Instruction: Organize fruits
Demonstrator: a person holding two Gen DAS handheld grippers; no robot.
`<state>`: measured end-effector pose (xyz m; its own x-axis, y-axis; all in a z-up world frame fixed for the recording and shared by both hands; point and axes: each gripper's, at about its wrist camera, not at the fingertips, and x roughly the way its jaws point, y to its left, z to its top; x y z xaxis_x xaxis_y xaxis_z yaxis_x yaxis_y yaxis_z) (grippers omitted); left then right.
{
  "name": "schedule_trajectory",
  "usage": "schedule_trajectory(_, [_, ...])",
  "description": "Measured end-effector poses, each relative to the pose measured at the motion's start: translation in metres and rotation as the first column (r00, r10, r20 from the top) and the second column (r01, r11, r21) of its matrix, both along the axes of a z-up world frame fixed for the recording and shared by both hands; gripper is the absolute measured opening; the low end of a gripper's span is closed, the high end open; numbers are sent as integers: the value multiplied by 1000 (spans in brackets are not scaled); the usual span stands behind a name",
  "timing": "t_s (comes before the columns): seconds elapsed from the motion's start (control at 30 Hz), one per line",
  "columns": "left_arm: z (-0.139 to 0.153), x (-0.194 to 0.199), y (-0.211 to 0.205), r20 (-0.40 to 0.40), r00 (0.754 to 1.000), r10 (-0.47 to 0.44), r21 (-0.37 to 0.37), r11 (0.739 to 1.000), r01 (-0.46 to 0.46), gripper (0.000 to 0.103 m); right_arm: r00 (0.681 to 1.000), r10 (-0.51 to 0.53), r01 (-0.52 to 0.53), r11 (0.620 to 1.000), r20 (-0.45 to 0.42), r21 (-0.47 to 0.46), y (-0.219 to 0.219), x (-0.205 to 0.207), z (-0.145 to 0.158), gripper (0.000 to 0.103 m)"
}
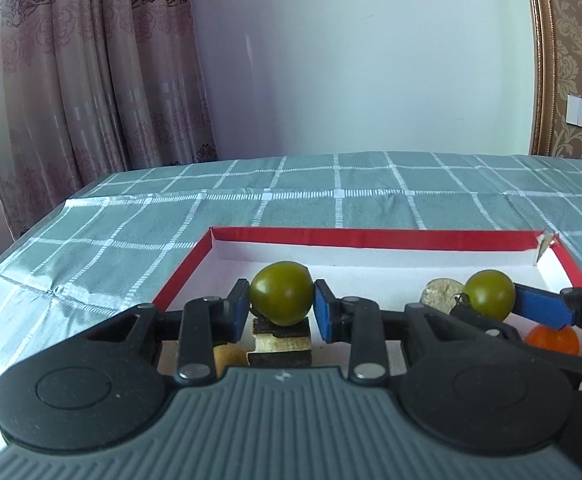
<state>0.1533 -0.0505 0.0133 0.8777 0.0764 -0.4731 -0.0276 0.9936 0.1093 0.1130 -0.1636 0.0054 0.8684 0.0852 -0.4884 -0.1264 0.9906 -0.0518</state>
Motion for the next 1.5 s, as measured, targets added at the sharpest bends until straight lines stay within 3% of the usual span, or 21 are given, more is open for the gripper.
schedule_trajectory(0.13, [-3, 11, -1, -21, 999, 29, 8, 1000, -28, 31, 1000, 8, -7, 1000, 6, -26, 5, 9, 1, 34])
schedule_trajectory(0.37, [-11, 25, 12, -93, 994, 53, -48, 997, -57, 31, 999, 43, -42, 998, 27, -36, 7, 12, -1, 34])
schedule_trajectory(0.73, [-11, 23, 16, -80, 995, 55, -68, 996, -61, 33, 997, 68, -66, 995, 28, -73, 13, 16, -4, 39])
schedule_trajectory(0.8, [-9, 21, 18, -72, 996, 57, -73, 995, -62, 36, 997, 75, -74, 994, 14, -75, 14, 17, -5, 41])
schedule_trajectory(0.87, [-7, 19, 20, -56, 997, 60, -79, 995, -65, 45, 996, 83, -82, 993, 11, -90, 16, 16, -6, 46])
schedule_trajectory(0.93, [-6, 15, 20, -33, 997, 71, -70, 995, -73, 49, 996, 83, -81, 992, 16, -98, 17, 15, -7, 55])
schedule_trajectory(1.13, [-2, 7, 19, 0, 999, 51, -52, 997, -51, 54, 996, 82, -79, 993, 30, -84, 14, 9, -5, 57])
schedule_trajectory(1.37, [9, -22, 32, 83, 996, 40, -74, 997, -34, 75, 998, 55, -54, 998, 35, -27, 2, 0, 0, 62])
schedule_trajectory(1.5, [12, -42, 39, 107, 993, 41, -82, 996, -32, 78, 999, 31, -32, 999, 27, 23, -7, -8, 5, 67])
